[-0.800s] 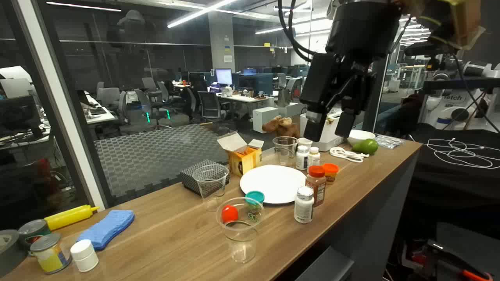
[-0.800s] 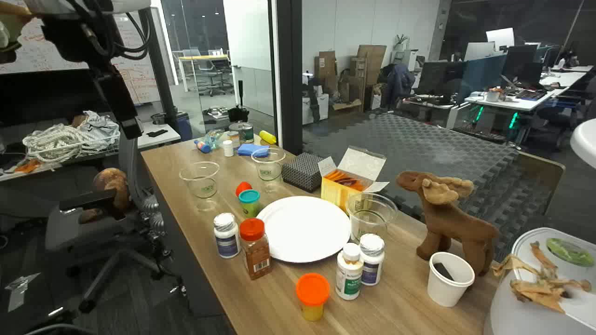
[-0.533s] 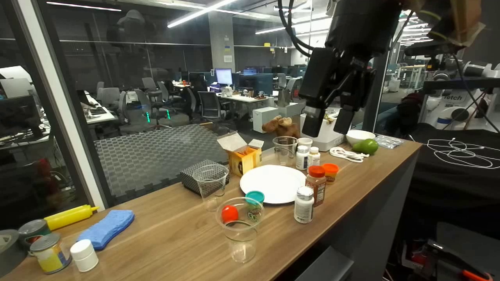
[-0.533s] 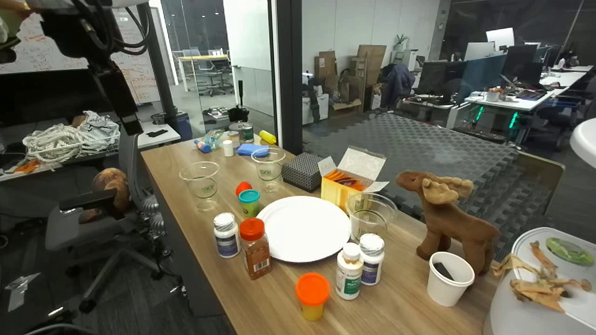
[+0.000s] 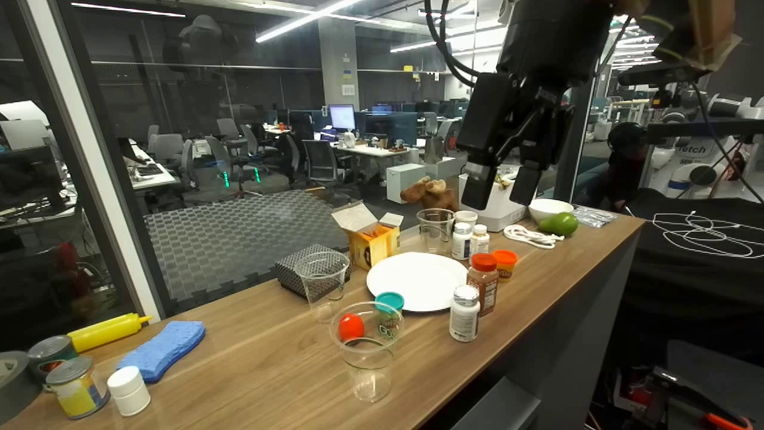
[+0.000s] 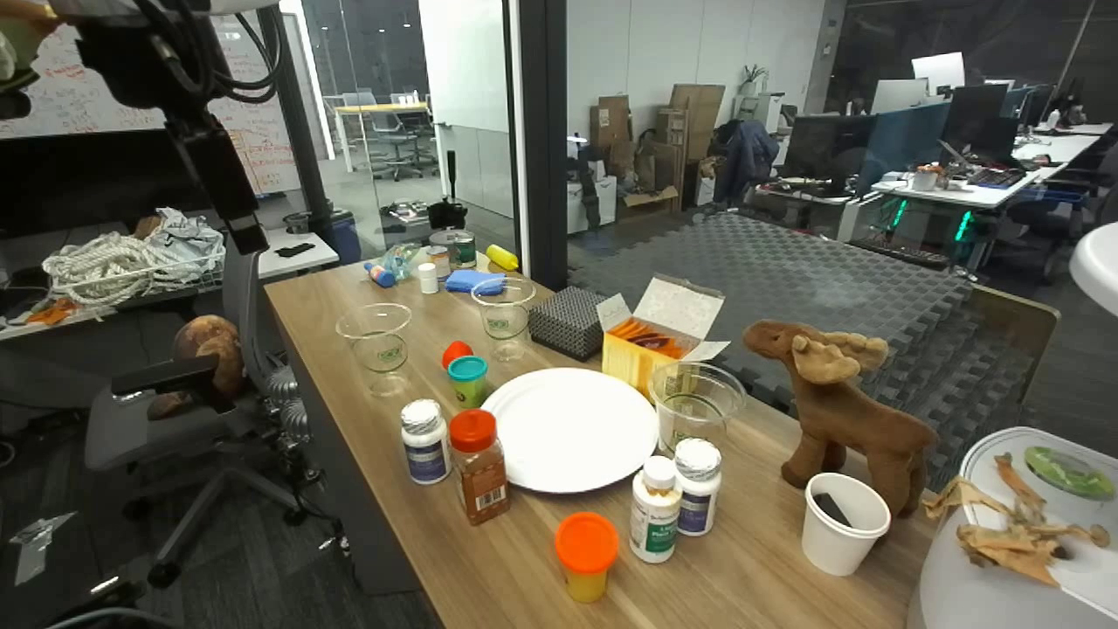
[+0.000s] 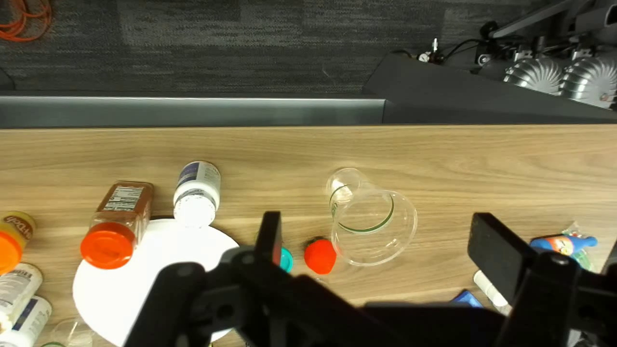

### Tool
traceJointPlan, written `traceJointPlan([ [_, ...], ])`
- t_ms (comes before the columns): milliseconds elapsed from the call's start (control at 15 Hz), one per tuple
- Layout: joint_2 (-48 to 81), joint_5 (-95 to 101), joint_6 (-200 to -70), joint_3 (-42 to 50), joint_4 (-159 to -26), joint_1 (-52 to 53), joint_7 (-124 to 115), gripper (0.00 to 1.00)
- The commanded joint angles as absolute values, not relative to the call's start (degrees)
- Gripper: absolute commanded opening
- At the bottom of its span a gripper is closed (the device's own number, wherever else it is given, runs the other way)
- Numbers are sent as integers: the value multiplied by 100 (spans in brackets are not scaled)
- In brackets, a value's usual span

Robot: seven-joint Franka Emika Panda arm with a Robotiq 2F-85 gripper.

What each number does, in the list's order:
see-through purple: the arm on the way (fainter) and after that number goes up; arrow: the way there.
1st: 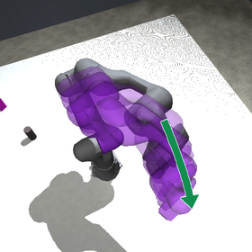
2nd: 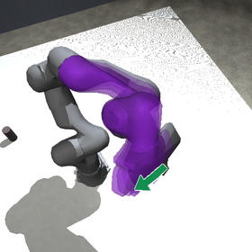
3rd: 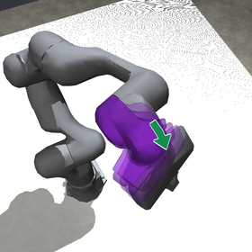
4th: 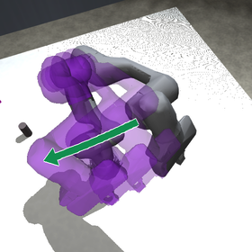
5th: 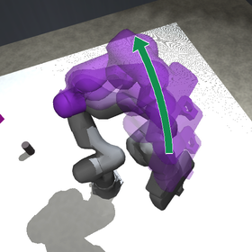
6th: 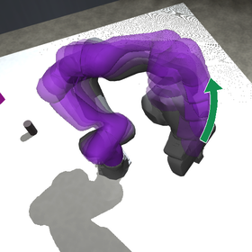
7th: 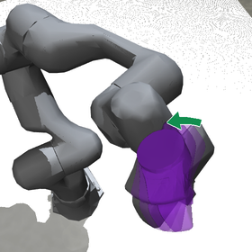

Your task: Put three bottles on the white plate then stack clear cups together then put the rest of the bottles on the white plate

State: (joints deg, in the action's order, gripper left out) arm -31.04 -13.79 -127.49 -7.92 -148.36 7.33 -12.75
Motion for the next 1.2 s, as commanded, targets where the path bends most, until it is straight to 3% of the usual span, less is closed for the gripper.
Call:
traceJointPlan([
  [0, -3105, -1376, -12732, -792, -14826, 729, -1275, 100],
  [1133, -3179, -1269, -12777, -772, -14967, 602, -1346, 100],
])
